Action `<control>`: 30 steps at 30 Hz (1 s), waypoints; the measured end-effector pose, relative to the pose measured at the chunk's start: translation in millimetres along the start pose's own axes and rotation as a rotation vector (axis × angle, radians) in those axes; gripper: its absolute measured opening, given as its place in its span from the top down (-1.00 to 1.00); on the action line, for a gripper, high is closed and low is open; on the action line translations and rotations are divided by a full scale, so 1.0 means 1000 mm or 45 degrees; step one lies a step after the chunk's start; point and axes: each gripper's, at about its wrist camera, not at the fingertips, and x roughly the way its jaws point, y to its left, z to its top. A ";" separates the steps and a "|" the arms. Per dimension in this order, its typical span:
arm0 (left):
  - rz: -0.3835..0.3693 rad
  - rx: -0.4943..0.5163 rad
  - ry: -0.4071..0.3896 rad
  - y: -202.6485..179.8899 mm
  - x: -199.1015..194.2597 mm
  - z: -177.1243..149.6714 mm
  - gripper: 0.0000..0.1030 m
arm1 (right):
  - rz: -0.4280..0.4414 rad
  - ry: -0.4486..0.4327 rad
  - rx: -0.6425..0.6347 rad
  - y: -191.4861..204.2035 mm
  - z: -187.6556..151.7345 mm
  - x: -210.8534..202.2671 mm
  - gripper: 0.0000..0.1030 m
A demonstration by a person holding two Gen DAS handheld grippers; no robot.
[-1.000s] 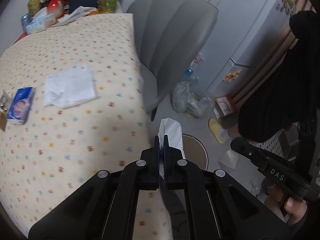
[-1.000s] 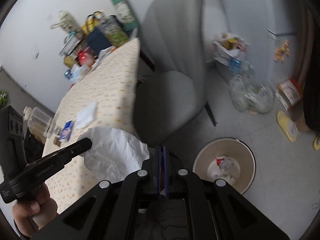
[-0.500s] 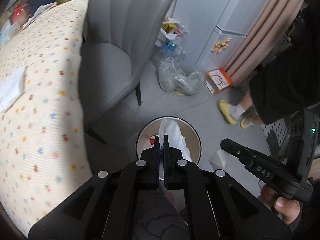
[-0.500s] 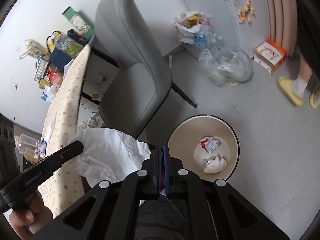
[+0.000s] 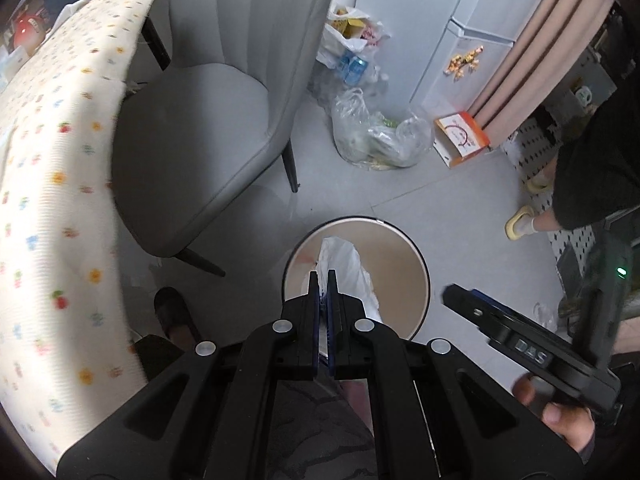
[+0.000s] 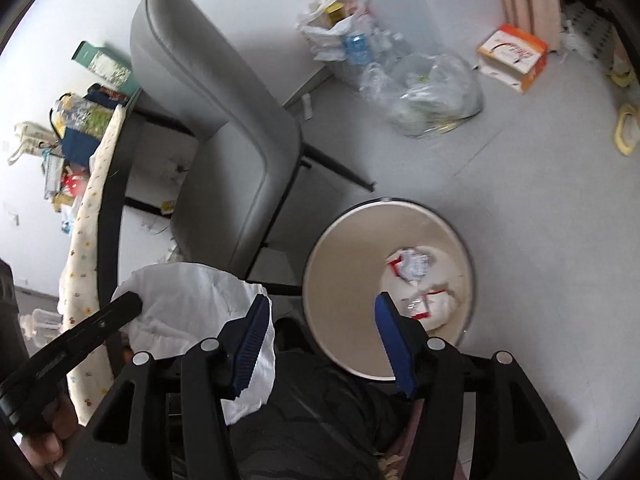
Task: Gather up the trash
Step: 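Open the right gripper then the left gripper to drop both items in the bin, then move both tools back over the table toward the remaining trash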
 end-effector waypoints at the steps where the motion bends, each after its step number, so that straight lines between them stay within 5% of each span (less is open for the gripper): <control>1: -0.002 0.006 0.009 -0.004 0.004 0.000 0.93 | -0.007 -0.010 0.006 -0.002 -0.001 -0.005 -0.19; 5: -0.038 0.012 0.061 -0.015 0.020 0.000 0.89 | -0.055 -0.055 0.033 -0.015 -0.006 -0.026 -0.34; 6: -0.053 0.011 0.080 -0.017 0.023 0.000 0.66 | -0.061 -0.065 0.038 -0.018 -0.006 -0.030 -0.37; 7: -0.056 0.016 0.099 -0.017 0.023 -0.001 0.13 | -0.066 -0.075 0.044 -0.021 -0.006 -0.035 -0.41; 9: -0.055 -0.002 0.048 -0.015 0.016 -0.002 -0.30 | -0.077 -0.089 0.061 -0.026 -0.008 -0.041 -0.46; 21: -0.086 -0.104 -0.165 0.034 -0.065 0.008 -0.84 | -0.040 -0.140 -0.077 0.026 -0.019 -0.060 -0.72; 30: -0.052 -0.254 -0.360 0.121 -0.132 -0.004 -0.88 | 0.057 -0.193 -0.301 0.123 -0.028 -0.082 -0.84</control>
